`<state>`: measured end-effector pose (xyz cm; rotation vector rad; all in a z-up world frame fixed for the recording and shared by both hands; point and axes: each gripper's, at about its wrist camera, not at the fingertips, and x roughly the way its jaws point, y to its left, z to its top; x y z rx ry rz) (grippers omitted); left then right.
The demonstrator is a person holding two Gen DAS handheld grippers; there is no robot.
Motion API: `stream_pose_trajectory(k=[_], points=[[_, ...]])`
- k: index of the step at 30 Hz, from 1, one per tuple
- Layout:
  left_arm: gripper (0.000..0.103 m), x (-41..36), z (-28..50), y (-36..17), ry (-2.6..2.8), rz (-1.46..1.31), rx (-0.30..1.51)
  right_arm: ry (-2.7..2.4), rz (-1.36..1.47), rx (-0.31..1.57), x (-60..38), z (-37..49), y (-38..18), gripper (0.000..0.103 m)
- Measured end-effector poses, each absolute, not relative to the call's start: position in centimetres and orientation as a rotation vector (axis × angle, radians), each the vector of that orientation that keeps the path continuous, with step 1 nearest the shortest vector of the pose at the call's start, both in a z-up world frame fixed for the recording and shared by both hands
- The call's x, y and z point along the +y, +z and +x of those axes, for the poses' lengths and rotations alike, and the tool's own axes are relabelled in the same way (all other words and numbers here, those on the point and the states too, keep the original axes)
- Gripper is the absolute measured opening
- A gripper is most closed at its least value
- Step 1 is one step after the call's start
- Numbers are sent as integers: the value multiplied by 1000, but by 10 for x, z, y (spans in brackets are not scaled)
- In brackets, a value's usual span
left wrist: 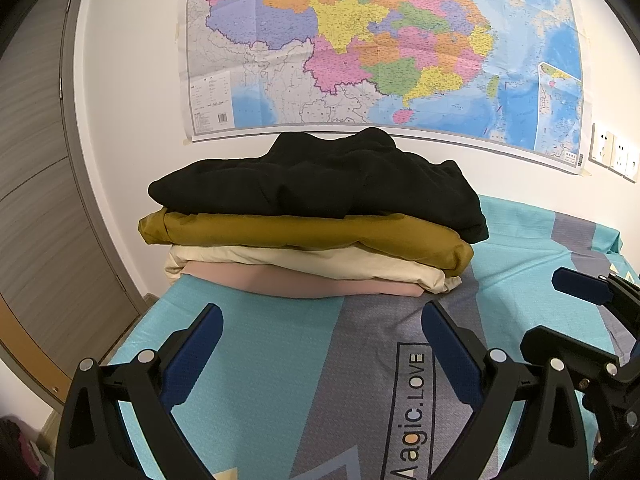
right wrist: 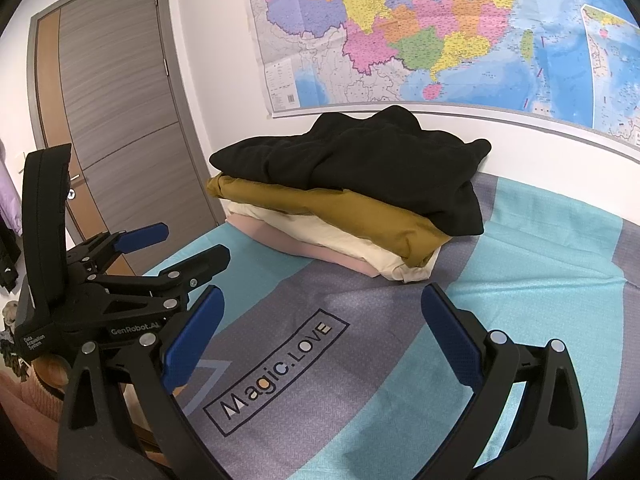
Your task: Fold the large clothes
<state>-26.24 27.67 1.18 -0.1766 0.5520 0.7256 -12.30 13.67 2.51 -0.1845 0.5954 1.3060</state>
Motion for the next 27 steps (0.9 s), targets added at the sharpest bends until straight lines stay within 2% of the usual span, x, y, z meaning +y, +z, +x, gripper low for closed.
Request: stream_pose_trajectory(k=[27], points=[[96,273,-260,11,719,-177,553,1304,-180,599,138,-123,24,97]])
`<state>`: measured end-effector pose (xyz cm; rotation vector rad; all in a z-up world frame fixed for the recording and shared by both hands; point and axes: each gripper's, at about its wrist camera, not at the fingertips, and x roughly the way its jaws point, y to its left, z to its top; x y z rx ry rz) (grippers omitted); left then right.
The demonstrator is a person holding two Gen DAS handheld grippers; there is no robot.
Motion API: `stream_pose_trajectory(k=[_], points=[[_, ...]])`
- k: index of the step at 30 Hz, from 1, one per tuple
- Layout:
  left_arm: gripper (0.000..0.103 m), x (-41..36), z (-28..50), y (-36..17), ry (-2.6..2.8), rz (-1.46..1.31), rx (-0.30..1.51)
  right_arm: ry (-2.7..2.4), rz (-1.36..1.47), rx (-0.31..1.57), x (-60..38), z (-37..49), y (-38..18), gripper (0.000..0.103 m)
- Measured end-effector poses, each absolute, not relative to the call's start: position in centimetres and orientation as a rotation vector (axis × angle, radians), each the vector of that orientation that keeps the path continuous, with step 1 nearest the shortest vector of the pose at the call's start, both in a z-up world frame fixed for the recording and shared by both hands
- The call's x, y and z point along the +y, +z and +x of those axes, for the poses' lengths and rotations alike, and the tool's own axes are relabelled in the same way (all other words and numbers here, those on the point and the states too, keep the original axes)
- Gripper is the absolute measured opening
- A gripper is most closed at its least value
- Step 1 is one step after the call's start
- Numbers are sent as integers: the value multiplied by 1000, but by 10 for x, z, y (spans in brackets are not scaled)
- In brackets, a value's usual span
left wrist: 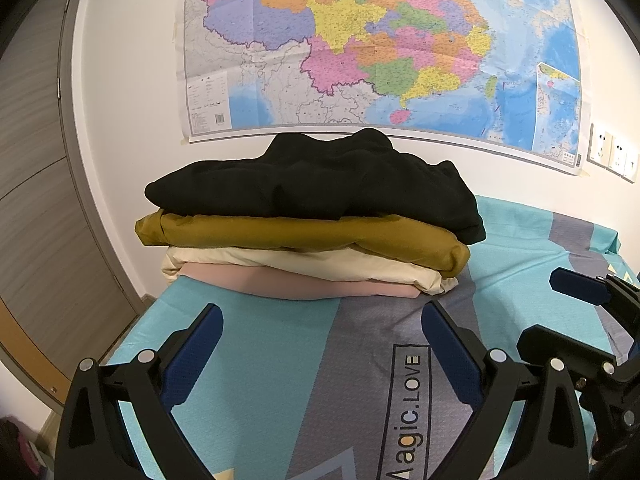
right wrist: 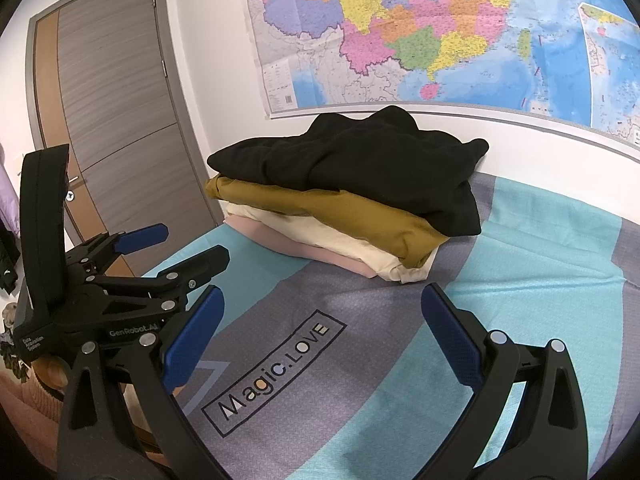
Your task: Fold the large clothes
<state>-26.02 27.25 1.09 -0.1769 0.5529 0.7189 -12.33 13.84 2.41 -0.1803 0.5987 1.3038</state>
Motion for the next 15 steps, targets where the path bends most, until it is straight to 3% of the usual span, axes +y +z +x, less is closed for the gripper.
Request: stream_pose_trajectory(k=[15], points=[[96,273,-260,12,716,-176,551,1305,-177,596,137,-121,25,97]])
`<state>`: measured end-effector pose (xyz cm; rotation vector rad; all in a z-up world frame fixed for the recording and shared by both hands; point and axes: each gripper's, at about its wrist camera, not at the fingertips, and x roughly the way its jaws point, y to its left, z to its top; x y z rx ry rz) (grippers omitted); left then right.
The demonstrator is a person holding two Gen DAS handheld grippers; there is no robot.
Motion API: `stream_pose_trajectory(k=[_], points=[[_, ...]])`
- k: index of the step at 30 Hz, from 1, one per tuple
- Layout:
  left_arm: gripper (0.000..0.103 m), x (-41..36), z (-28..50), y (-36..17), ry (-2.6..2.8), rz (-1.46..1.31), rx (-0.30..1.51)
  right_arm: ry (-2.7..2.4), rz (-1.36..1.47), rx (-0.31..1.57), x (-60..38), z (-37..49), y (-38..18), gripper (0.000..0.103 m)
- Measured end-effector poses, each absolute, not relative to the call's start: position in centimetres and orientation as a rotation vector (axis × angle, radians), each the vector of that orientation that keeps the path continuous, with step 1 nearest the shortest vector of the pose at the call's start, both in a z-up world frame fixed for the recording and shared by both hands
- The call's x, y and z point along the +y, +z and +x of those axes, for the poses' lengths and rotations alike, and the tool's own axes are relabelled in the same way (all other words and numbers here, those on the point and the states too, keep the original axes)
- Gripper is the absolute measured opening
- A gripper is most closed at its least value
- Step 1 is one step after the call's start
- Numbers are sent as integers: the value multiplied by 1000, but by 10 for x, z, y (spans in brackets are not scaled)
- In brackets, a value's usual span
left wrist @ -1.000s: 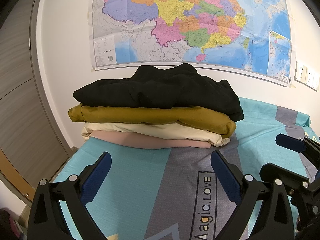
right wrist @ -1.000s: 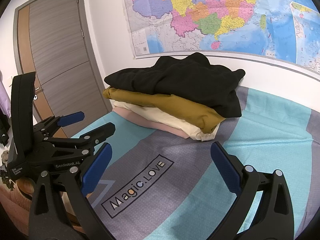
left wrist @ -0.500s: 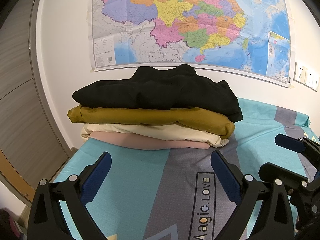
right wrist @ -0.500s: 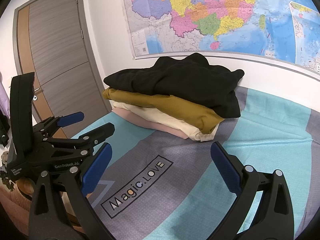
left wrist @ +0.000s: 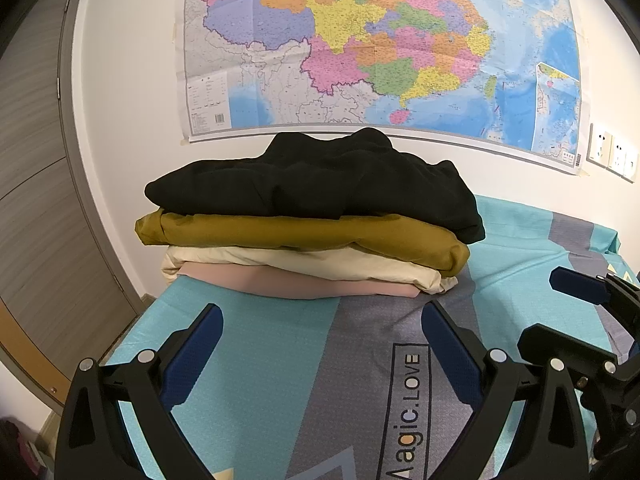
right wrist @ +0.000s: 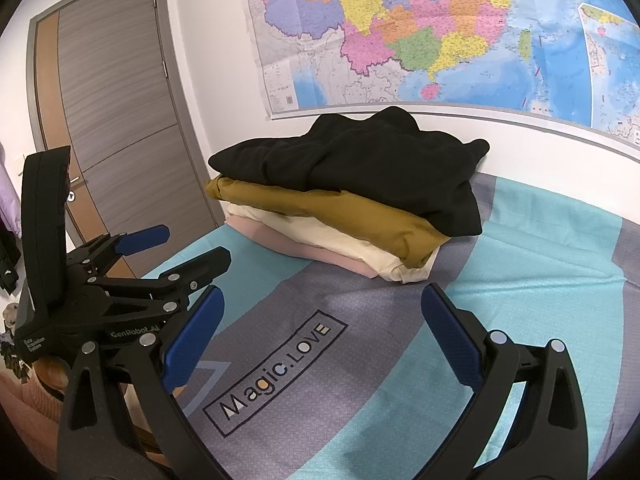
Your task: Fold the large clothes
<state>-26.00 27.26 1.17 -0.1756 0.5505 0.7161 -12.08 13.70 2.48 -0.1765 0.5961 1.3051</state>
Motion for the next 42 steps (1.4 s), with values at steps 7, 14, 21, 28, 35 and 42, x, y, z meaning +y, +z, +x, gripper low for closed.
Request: stream_pose_trajectory(k=[7,14,21,28,35,42], points=[[96,273,-260,11,714,-178,551,1304,-174,597,136,-121,25,97],[96,273,-261,11,714,-181,553,1300,-173,600,137,-122,25,97],[96,276,-261,8,713,-183,559,1299,-176,601,138,-122,25,97],[96,279,-259,7,709,-185,564,1290,-174,608,140,-123,24,97],[96,277,-256,6,673,-184,545,1279,-162,615,137,-119,23,97],[96,267,-224,-12,584,-252,619,1146,-142,636,102,-95,16,97]])
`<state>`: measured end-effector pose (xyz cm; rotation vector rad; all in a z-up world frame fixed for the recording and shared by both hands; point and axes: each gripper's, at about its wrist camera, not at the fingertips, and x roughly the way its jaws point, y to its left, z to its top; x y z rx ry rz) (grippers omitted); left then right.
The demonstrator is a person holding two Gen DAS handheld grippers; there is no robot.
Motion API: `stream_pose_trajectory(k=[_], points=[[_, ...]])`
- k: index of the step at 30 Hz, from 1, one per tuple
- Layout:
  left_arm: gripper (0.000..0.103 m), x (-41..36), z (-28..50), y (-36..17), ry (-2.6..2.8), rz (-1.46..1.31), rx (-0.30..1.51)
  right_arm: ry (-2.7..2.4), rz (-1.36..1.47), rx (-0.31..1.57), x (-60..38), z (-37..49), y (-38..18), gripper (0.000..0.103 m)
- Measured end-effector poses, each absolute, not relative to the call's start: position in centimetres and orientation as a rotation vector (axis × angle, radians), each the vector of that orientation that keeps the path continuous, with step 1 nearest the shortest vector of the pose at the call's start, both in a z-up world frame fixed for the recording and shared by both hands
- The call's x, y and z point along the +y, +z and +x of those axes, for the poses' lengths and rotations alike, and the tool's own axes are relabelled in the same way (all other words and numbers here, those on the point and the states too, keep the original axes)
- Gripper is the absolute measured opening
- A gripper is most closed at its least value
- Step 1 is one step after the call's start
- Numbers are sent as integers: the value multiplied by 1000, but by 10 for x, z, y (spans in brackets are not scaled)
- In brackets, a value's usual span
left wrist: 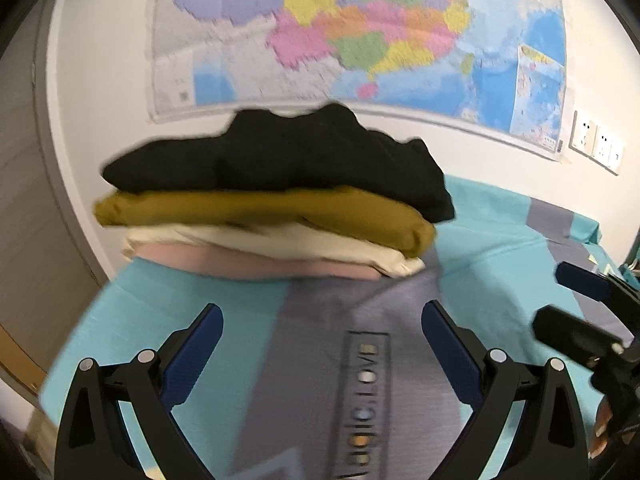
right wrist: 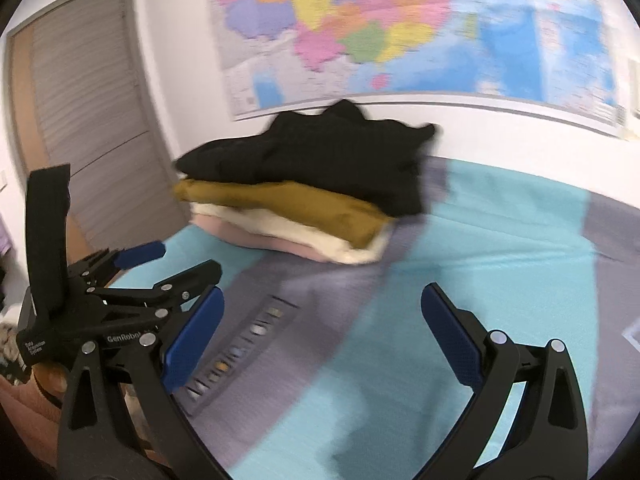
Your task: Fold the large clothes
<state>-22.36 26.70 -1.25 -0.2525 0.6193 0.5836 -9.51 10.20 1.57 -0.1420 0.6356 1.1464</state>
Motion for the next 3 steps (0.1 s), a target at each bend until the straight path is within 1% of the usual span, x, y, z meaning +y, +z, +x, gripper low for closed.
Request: stream_pose_trajectory(k=[3], points=[[96,253,-199,-26,507,-293,675,991,-125,680,68,-72,8,97]])
